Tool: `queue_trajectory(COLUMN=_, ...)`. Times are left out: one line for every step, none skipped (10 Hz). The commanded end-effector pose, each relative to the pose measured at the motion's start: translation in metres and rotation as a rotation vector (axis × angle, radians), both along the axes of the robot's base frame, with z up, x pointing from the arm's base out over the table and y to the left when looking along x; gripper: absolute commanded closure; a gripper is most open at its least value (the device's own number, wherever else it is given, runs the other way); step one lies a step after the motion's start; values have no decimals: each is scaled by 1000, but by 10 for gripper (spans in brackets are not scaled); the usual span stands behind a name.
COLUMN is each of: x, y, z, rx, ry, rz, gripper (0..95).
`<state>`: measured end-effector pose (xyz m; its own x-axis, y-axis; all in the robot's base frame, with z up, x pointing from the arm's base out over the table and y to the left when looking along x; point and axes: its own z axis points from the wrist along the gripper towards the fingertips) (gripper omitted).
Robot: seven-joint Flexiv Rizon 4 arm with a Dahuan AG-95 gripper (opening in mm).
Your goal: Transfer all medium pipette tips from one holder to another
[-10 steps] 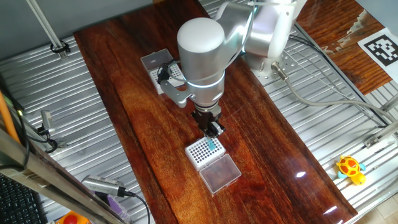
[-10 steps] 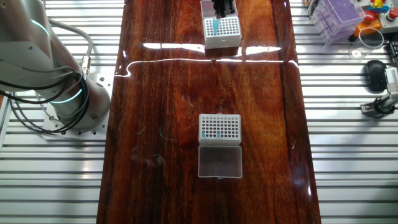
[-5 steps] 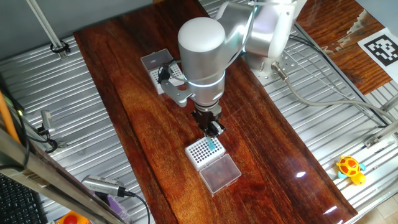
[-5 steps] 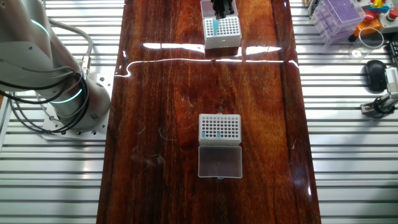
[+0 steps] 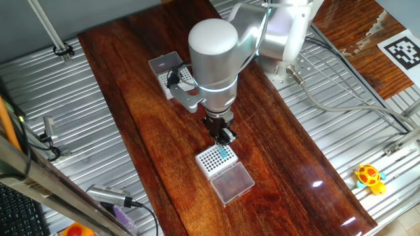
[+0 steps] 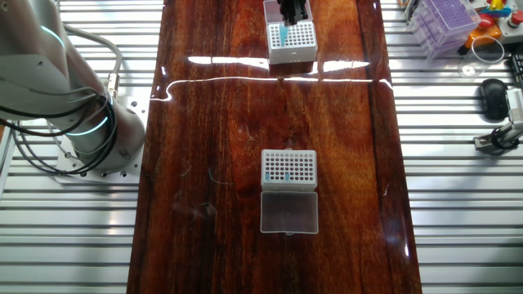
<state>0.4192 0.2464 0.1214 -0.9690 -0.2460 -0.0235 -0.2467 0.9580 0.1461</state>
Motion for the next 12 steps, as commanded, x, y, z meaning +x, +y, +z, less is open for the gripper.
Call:
queue_trajectory(x=2, y=-1, z=-6, rx=-2, ry=-3, rz=1, gripper=950)
queue_trajectory(x=3, y=-1, z=-7, rx=-3, ry=-3, rz=1, gripper=950)
queue_trajectory(x=4, y=-1, z=-10, rx=-7, ry=-6, rz=2, gripper=950)
queue_trajectory(x=4, y=-1, z=-11, rx=-7, ry=-13, rz=8, gripper=570)
queue_trajectory(x=4, y=-1, z=-11, rx=-8, ry=-14, rz=9, gripper=570)
queue_trajectory(x=4, y=-1, z=-11, rx=-7, ry=-14, rz=12, gripper=570)
queue_trajectory(x=4, y=-1, z=-11, rx=-7, ry=-14, rz=12, gripper=570)
queue_trajectory(x=4, y=-1, z=-11, rx=-8, ry=-15, rz=17, gripper=570)
queue_trajectory(x=5, y=-3, z=-10, rx=-10, ry=-14, rz=22, gripper=760)
queue_trajectory(x=7, y=-11, z=-10, rx=-9, ry=-13, rz=42, gripper=760)
queue_trajectory(x=11, y=-27, z=-10, rx=-8, ry=-10, rz=72, gripper=760)
queue_trajectory(x=14, y=-47, z=-9, rx=-8, ry=-6, rz=108, gripper=760)
